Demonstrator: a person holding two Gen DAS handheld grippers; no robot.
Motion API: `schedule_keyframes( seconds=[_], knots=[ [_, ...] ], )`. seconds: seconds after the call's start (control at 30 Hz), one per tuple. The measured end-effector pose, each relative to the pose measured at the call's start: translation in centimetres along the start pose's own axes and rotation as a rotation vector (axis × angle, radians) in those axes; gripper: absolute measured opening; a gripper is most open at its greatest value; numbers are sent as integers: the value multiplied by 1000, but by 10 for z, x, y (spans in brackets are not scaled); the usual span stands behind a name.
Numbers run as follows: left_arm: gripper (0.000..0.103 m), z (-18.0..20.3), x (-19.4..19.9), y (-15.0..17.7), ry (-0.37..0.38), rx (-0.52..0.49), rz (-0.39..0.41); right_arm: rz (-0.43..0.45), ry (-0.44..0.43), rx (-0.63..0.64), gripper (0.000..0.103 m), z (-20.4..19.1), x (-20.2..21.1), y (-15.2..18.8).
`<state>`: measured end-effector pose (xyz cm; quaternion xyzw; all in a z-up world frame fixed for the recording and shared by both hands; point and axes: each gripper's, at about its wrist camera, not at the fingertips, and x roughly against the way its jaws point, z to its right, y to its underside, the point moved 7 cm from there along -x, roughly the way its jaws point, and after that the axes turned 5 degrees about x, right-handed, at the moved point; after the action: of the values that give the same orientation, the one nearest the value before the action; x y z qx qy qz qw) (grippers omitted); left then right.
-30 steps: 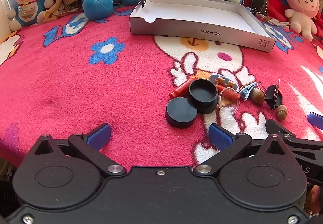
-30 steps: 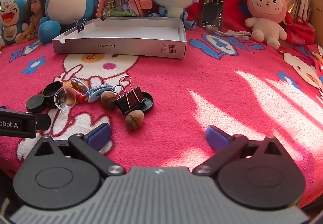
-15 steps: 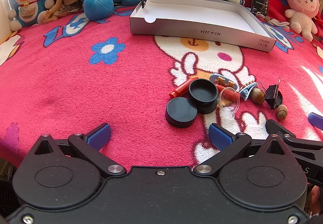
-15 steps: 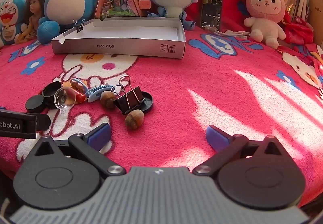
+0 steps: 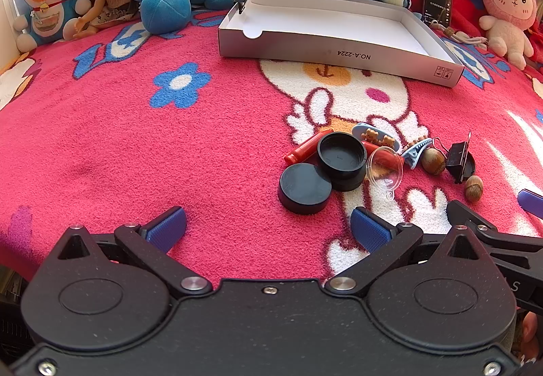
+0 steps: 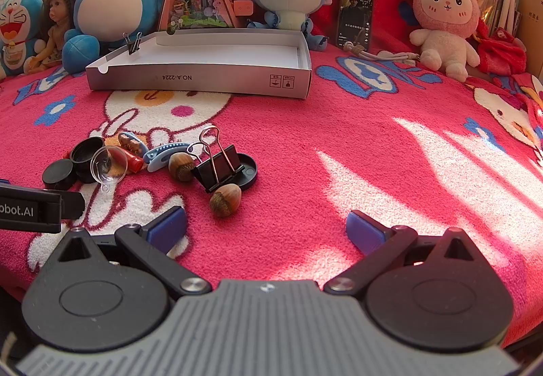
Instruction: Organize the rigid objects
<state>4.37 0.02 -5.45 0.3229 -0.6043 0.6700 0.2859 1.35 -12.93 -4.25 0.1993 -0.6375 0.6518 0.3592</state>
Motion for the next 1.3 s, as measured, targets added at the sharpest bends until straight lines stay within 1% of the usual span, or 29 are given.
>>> schedule_keyframes(
  seconds=[1.3],
  knots=[
    [103,0,0,0,0,-1,-1,1,1,-3,103,-4,4,-3]
  ],
)
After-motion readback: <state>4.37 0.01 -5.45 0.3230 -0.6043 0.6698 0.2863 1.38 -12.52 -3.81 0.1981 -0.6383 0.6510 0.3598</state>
